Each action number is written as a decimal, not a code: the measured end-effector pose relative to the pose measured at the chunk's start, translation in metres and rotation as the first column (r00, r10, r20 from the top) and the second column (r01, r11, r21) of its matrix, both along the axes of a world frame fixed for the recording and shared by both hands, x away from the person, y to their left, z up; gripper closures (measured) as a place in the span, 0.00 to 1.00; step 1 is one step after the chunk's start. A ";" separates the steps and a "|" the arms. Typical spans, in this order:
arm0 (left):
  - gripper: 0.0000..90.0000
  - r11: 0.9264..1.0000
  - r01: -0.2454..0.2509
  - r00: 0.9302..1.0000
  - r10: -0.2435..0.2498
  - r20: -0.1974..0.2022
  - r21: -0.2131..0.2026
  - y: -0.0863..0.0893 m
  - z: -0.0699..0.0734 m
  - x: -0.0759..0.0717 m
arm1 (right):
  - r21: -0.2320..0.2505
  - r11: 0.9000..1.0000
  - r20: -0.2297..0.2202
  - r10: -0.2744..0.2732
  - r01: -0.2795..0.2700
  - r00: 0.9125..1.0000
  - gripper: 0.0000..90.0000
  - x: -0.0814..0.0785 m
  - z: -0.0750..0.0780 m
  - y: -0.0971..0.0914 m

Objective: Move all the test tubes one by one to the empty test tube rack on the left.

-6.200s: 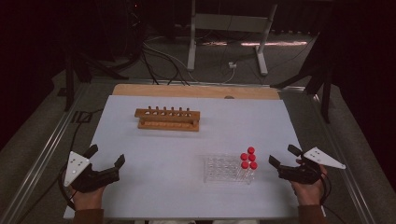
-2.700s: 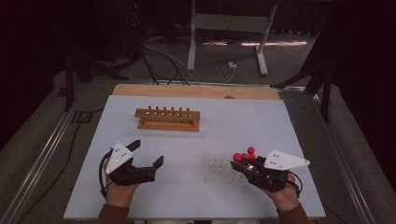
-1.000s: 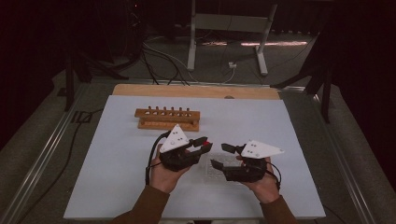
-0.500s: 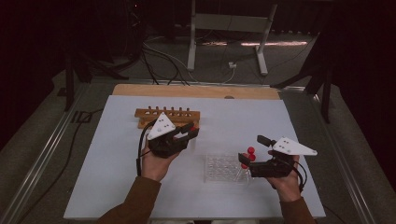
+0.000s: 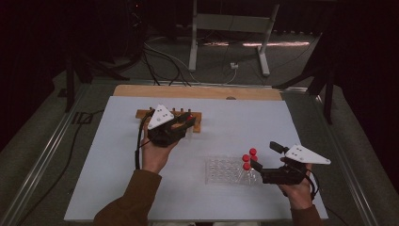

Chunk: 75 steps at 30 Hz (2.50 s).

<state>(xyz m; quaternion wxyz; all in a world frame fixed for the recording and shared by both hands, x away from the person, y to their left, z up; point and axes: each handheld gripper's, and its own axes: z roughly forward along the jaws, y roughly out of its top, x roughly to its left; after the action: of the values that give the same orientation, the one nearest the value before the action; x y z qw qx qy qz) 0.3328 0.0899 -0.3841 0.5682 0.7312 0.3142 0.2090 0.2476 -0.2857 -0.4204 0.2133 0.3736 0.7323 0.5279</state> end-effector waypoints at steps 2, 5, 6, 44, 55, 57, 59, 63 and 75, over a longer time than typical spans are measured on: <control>0.80 1.000 -0.018 1.000 0.018 0.004 0.001 0.000 0.001 0.008 | 0.001 1.000 0.001 -0.008 0.008 1.000 0.02 -0.002 -0.001 -0.004; 0.80 1.000 -0.028 1.000 0.028 0.007 0.004 0.000 0.002 0.014 | 0.003 1.000 0.003 -0.012 0.012 1.000 0.02 -0.003 -0.001 -0.007; 0.80 0.999 -0.034 0.999 0.034 0.010 0.003 0.001 0.003 0.019 | 0.006 1.000 0.007 -0.016 0.016 1.000 0.02 -0.004 -0.001 -0.010; 0.79 0.970 -0.240 0.971 0.240 0.006 0.046 -0.023 -0.022 0.083 | 0.060 0.997 0.037 -0.057 0.055 0.998 0.02 -0.014 0.003 -0.030; 0.79 0.965 -0.234 0.966 0.244 -0.084 0.116 -0.023 -0.049 0.086 | 0.058 0.997 0.035 -0.050 0.048 0.998 0.02 -0.014 0.002 -0.028; 0.79 0.965 -0.234 0.965 0.245 -0.088 0.120 -0.023 -0.051 0.086 | 0.059 0.997 0.033 -0.050 0.048 0.998 0.02 -0.014 0.002 -0.028; 0.79 0.964 -0.233 0.964 0.247 -0.098 0.131 -0.024 -0.054 0.087 | 0.059 0.997 0.034 -0.050 0.048 0.998 0.02 -0.014 0.001 -0.028; 0.79 0.962 -0.228 0.963 0.245 -0.108 0.150 -0.027 -0.058 0.087 | 0.057 0.997 0.035 -0.049 0.047 0.998 0.02 -0.014 0.002 -0.028; 0.26 0.963 -0.259 0.955 0.267 -0.130 0.071 -0.017 -0.053 0.075 | 0.023 0.999 0.013 -0.041 0.040 0.999 0.05 -0.011 -0.004 -0.026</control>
<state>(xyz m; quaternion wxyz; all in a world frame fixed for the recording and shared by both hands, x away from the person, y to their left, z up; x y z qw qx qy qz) 0.4074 0.0728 -0.4370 0.4925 0.7106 0.4416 0.2398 0.2364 -0.3118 -0.4243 0.2248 0.3872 0.7172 0.5341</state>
